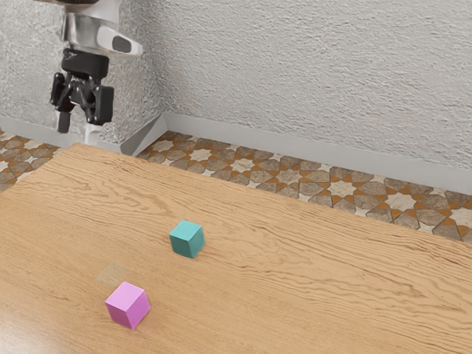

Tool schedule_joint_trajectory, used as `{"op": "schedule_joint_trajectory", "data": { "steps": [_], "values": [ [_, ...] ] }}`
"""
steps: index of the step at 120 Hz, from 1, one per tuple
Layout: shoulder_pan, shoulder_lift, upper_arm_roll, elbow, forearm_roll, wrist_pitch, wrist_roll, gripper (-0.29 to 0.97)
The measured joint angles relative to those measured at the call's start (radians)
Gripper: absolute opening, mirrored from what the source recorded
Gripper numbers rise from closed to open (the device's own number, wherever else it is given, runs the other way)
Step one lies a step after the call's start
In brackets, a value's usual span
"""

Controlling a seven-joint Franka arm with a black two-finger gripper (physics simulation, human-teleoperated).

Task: Pick up the blue block with one arm, and put the blue block on the pink block with one arm

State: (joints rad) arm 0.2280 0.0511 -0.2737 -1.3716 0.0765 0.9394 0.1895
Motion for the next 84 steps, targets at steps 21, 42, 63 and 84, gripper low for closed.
{"op": "schedule_joint_trajectory", "data": {
  "steps": [21,42,63,84],
  "values": [
    [-0.017,-0.001,-0.003,-0.007,0.008,0.212,0.09,0.68],
    [-0.003,0.111,-0.065,0.168,0.027,0.31,0.155,0.68],
    [-0.072,0.385,-0.069,0.064,0.063,0.498,0.115,0.68],
    [-0.003,0.25,-0.093,-0.22,0.056,0.705,0.015,0.68]
  ]
}}
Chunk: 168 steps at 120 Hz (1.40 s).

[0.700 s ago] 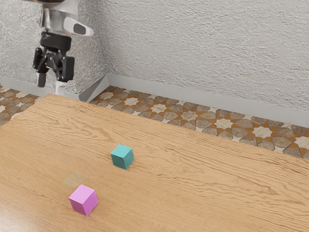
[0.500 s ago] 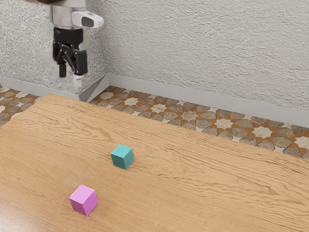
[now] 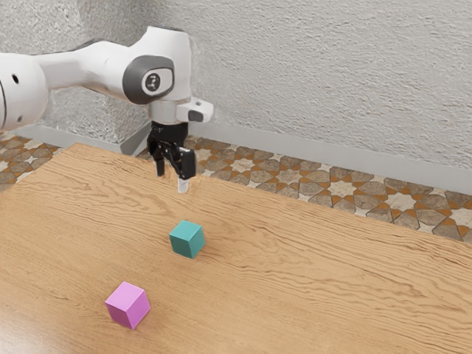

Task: Pick up the blue block with one arm, and put the blue block on the pink block with one arm

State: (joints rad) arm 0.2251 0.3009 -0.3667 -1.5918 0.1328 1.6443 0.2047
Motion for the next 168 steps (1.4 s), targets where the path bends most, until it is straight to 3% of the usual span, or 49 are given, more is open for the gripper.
{"op": "schedule_joint_trajectory", "data": {
  "steps": [11,23,45,61,97,131,168],
  "values": [
    [0.091,-0.275,-0.03,-0.308,-0.039,0.146,-0.055,0.68],
    [0.098,-0.291,-0.039,-0.481,-0.118,0.346,-0.127,0.67],
    [0.126,-0.144,-0.035,-0.528,-0.185,0.598,-0.238,0.68],
    [0.118,0.005,-0.031,-0.433,-0.107,0.699,-0.29,0.68],
    [0.123,0.048,-0.005,-0.389,-0.027,0.698,-0.244,0.68],
    [0.116,0.096,-0.004,-0.348,-0.022,0.665,-0.173,0.68],
    [0.126,0.062,-0.007,-0.409,-0.029,0.655,-0.161,0.68]
  ]
}}
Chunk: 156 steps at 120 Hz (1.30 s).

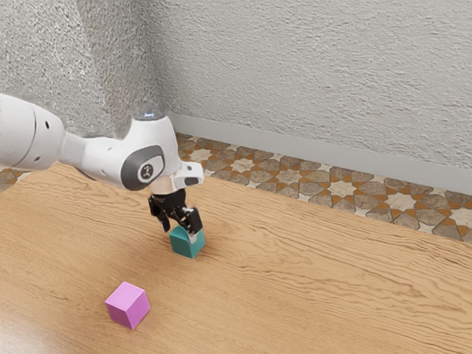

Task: Pick up the blue block with one arm, and put the blue block on the pink block with one arm

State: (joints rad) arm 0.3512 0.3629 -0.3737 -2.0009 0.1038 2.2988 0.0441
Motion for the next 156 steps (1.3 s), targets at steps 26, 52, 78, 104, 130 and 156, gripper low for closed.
{"op": "schedule_joint_trajectory", "data": {
  "steps": [26,52,78,104,130,156],
  "values": [
    [-0.008,0.035,0.0,0.014,0.002,0.0,-0.002,0.68],
    [-0.01,0.051,0.002,0.02,0.006,0.005,-0.003,0.68],
    [-0.019,0.064,0.006,0.04,0.035,0.013,-0.007,0.66],
    [-0.026,0.072,0.007,0.055,0.06,0.013,-0.01,0.53],
    [-0.026,0.071,0.007,0.055,0.066,0.013,-0.014,0.41],
    [-0.024,0.037,0.007,0.054,0.072,0.012,-0.024,0.33]
  ]
}}
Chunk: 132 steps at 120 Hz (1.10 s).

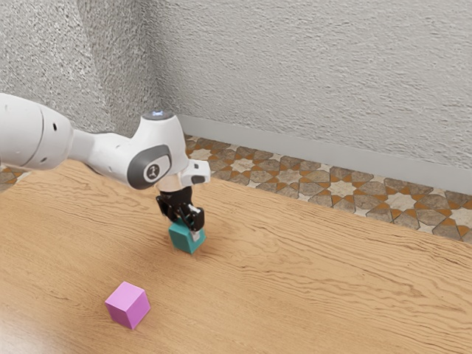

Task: Pick up the blue block with one arm, and put the blue block on the pink block with one arm

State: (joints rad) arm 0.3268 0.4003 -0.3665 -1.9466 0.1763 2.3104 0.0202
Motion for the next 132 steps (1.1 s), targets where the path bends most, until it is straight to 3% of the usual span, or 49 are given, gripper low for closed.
{"op": "schedule_joint_trajectory", "data": {
  "steps": [13,25,42,68,92,132],
  "values": [
    [0.0,-0.086,-0.002,-0.043,0.004,-0.009,-0.011,0.3],
    [0.004,-0.266,-0.007,-0.201,-0.007,-0.015,-0.025,0.29],
    [0.007,-0.521,-0.019,-0.437,-0.068,-0.021,-0.043,0.28],
    [-0.018,-0.737,-0.023,-0.628,-0.186,-0.024,-0.062,0.28],
    [-0.045,-0.779,0.032,-0.705,-0.258,-0.025,-0.058,0.3],
    [-0.086,-0.781,0.081,-0.734,-0.29,-0.028,0.021,0.38]
  ]
}}
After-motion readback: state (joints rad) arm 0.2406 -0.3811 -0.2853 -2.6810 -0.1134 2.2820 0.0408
